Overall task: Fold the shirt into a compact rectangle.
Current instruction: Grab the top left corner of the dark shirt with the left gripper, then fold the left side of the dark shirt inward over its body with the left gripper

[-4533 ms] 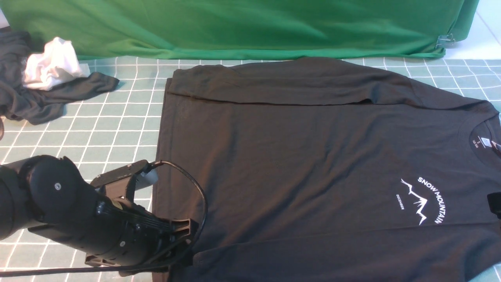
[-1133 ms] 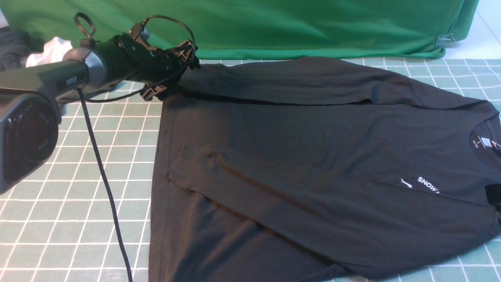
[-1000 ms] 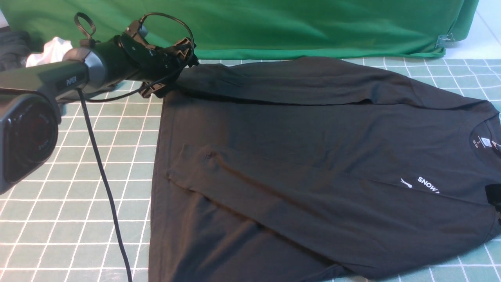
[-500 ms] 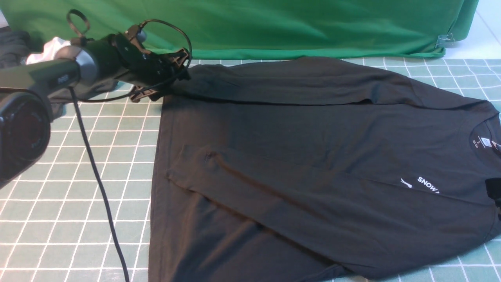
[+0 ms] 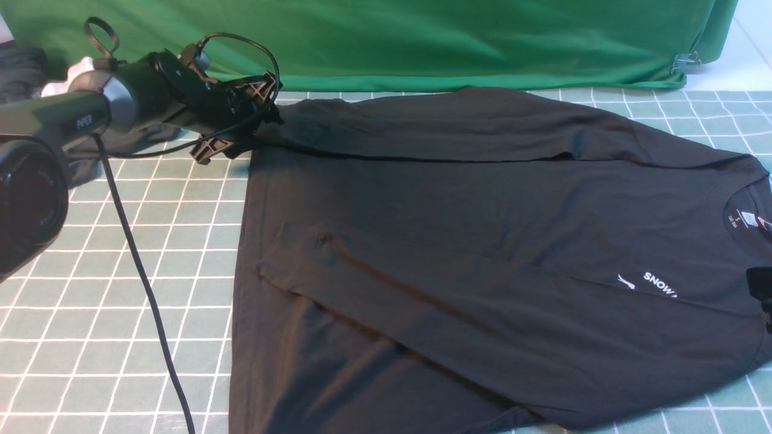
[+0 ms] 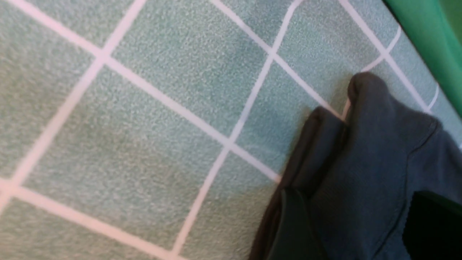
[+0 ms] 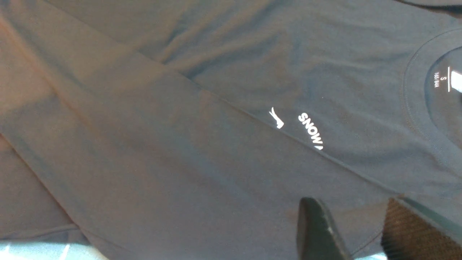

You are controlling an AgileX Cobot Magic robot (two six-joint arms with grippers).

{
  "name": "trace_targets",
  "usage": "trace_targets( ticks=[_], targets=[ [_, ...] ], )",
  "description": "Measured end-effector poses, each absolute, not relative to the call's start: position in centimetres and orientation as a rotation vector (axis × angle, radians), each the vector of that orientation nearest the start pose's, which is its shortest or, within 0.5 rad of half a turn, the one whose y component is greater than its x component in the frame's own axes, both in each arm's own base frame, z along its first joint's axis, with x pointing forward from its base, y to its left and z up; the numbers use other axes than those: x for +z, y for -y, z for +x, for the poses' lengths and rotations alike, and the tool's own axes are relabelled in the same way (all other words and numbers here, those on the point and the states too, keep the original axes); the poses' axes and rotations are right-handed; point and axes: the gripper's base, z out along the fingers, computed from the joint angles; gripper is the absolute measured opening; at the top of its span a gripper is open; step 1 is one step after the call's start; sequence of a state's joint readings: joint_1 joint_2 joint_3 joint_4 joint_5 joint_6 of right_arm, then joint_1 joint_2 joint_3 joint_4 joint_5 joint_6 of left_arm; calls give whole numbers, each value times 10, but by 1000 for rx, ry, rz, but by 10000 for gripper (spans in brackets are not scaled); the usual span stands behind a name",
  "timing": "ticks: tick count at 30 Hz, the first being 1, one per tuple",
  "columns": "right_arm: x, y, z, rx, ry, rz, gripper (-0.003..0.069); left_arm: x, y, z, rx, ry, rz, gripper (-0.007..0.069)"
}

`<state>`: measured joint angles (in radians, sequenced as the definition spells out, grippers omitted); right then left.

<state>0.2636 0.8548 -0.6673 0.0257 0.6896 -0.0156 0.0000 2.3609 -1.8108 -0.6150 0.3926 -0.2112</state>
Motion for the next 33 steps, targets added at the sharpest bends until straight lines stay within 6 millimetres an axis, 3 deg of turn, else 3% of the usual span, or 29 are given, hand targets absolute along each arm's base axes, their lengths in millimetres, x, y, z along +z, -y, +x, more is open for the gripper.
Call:
trace_targets(
  ticks=[10, 16, 19, 25, 29, 33],
  targets=[
    [294, -43, 154, 149, -2344, -314, 261, 136, 25, 528, -689, -2253, -777, 308],
    [294, -43, 154, 150, -2337, -313, 261, 137, 34, 530, -638, -2231, -679, 159],
    [294, -43, 154, 150, -2336, -312, 261, 138, 39, 531, -616, -2227, -628, 46],
    [294, -43, 155, 151, -2329, -311, 261, 140, 41, 529, -619, -2250, -597, 21],
    [295, -43, 155, 152, -2320, -310, 261, 160, 43, 525, -627, -2260, -543, 21],
    [298, -44, 158, 156, -2277, -303, 261, 226, 47, 508, -718, -2225, -547, 22]
  ],
)
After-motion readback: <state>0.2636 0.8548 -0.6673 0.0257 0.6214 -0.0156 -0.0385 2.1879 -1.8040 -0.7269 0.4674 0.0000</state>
